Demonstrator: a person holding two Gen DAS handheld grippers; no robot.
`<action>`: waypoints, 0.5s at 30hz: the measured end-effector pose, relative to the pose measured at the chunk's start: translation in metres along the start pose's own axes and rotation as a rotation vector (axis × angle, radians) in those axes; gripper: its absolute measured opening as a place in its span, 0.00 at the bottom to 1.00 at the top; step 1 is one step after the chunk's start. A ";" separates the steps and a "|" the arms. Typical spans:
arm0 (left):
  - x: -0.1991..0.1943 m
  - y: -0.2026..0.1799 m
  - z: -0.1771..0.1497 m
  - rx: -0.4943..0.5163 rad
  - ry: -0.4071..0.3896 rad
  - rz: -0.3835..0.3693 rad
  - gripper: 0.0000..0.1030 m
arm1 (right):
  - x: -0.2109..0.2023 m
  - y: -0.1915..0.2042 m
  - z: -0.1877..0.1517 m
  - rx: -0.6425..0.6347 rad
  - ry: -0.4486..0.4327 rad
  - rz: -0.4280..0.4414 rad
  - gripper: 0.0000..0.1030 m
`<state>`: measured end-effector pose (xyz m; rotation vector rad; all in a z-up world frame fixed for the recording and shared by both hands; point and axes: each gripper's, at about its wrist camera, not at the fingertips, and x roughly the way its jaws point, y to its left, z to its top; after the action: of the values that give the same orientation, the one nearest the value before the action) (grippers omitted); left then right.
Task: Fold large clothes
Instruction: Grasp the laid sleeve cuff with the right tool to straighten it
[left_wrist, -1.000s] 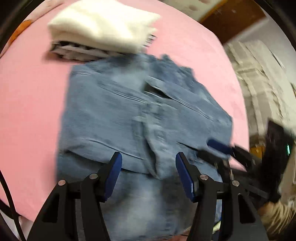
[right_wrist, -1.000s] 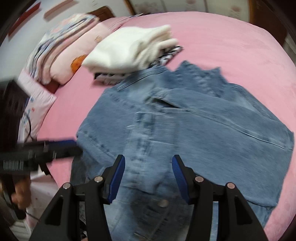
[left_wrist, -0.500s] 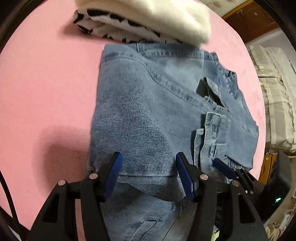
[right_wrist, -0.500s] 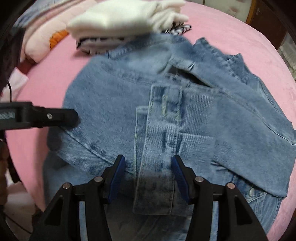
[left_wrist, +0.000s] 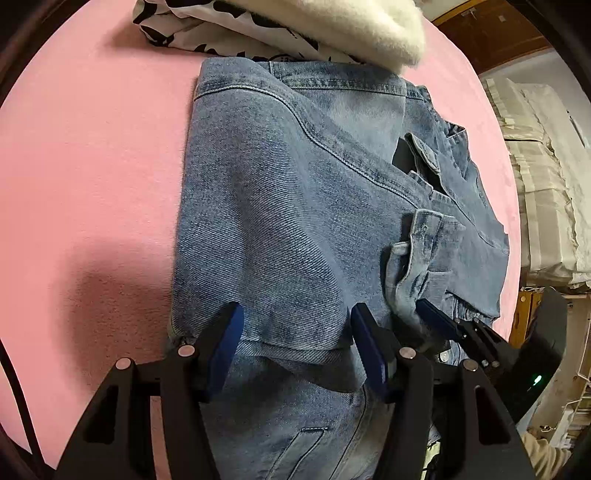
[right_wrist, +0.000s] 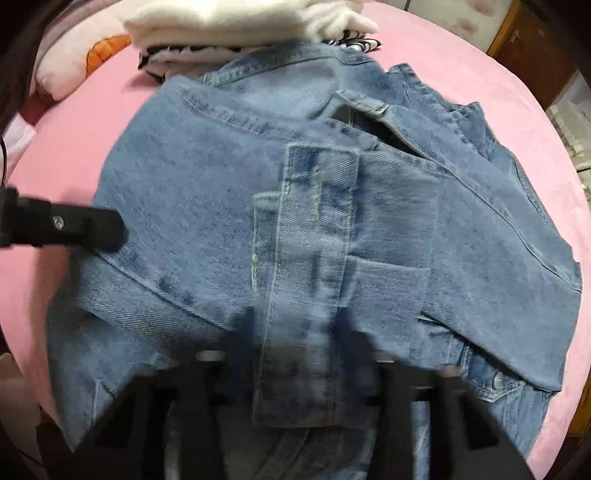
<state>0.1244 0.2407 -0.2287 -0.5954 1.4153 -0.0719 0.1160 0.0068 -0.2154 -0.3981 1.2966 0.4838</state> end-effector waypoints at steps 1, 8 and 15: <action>-0.001 0.000 0.000 -0.002 -0.002 -0.001 0.57 | -0.005 -0.008 0.001 0.010 0.000 0.009 0.13; -0.012 -0.005 -0.005 -0.004 -0.062 0.019 0.57 | -0.068 -0.059 0.016 0.083 -0.118 0.109 0.06; -0.024 -0.021 -0.009 -0.002 -0.181 0.023 0.57 | -0.135 -0.124 0.040 0.202 -0.331 0.195 0.06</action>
<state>0.1184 0.2289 -0.1986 -0.5733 1.2462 0.0019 0.1901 -0.0904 -0.0736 -0.0187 1.0532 0.5503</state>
